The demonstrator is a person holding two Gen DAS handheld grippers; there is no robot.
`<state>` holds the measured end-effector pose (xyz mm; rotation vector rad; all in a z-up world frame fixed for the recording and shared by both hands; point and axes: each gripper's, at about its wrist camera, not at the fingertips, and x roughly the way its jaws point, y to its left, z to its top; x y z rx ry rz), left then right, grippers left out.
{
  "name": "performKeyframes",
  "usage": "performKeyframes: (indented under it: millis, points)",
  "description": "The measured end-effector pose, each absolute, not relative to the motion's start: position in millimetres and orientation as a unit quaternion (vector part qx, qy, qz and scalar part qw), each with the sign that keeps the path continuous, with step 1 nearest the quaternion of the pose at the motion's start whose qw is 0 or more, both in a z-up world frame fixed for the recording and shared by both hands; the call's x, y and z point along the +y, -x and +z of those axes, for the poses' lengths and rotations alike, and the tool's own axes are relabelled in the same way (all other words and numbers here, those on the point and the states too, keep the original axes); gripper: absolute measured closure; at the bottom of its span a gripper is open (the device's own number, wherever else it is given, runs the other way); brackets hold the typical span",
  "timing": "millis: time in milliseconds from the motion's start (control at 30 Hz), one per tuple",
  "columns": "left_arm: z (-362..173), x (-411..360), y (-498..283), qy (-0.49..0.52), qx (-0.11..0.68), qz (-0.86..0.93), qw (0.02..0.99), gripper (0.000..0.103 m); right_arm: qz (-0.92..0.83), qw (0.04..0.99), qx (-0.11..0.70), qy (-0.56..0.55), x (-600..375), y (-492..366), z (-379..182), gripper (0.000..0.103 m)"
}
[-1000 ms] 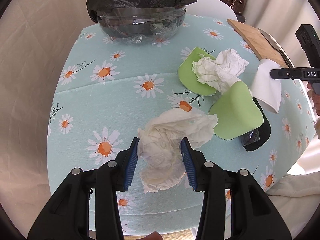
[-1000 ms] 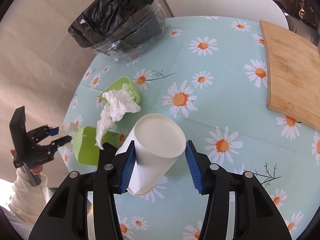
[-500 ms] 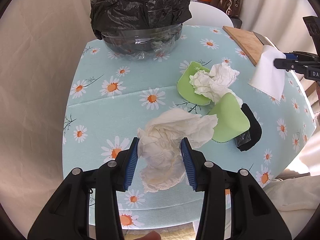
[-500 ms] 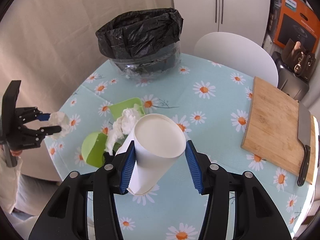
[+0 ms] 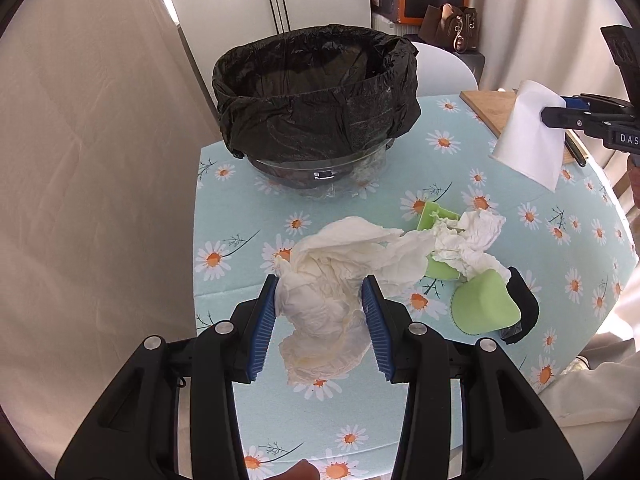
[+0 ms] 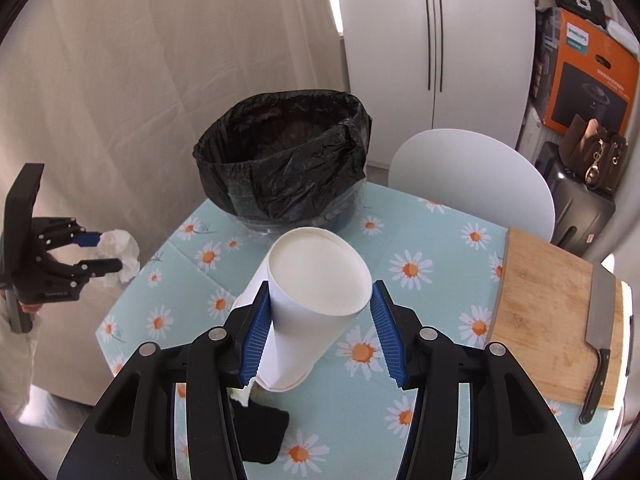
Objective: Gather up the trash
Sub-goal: 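Carry the cup and tissue over the bin and open both tools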
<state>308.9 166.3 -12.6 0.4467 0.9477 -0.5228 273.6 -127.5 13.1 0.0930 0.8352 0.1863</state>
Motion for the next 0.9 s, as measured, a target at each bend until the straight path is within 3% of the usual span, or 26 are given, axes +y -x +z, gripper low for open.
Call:
performKeyframes:
  millis: [567,900]
  points:
    - [48.8,167.1,-402.8,-0.194,0.386,-0.264,0.862,0.059,0.107,0.936,0.313,-0.116,-126.5,-335.7,70.7,0.057]
    - [56.7,134.8,-453.8,-0.205,0.350,-0.332,0.852,0.059,0.098,0.940,0.288,-0.157,-125.6,-380.3,82.5,0.057]
